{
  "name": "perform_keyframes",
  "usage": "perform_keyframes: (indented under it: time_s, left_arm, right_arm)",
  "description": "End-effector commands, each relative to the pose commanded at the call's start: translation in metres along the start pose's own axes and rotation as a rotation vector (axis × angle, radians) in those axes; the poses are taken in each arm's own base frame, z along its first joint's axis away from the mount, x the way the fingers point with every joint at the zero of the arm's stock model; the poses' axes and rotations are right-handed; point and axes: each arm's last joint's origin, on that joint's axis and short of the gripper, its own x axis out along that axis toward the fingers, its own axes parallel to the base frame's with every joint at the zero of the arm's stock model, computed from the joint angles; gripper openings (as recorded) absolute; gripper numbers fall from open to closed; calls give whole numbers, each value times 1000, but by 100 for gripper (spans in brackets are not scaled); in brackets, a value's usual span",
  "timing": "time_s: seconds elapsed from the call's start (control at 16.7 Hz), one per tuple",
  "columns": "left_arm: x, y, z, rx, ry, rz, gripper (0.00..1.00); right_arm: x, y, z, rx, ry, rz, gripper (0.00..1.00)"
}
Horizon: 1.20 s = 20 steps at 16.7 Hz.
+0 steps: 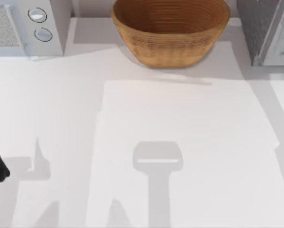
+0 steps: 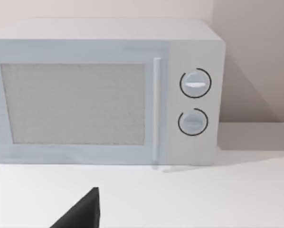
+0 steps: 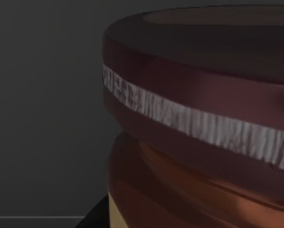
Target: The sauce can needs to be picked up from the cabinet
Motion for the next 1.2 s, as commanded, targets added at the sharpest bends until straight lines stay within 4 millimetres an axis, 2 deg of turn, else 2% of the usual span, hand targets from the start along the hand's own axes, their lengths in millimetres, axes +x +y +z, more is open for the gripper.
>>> perform_keyframes:
  time_s: [0.54,0.66,0.84,1.08,1.2]
  left_arm:
    - [0,0,0,0,0,0,100]
    - [0,0,0,0,0,0,100]
    - [0,0,0,0,0,0,100]
    - [0,0,0,0,0,0,100]
    - [0,0,0,0,0,0,100]
  right_arm:
    - [0,1,0,2,0,2,0]
    - [-7,3,4,1,0,3,0]
    - [-49,9,24,-1,1,3,0]
    - [-134,7,53,2,-5,2,0]
    - [-166,3,60,2,-2,2,0]
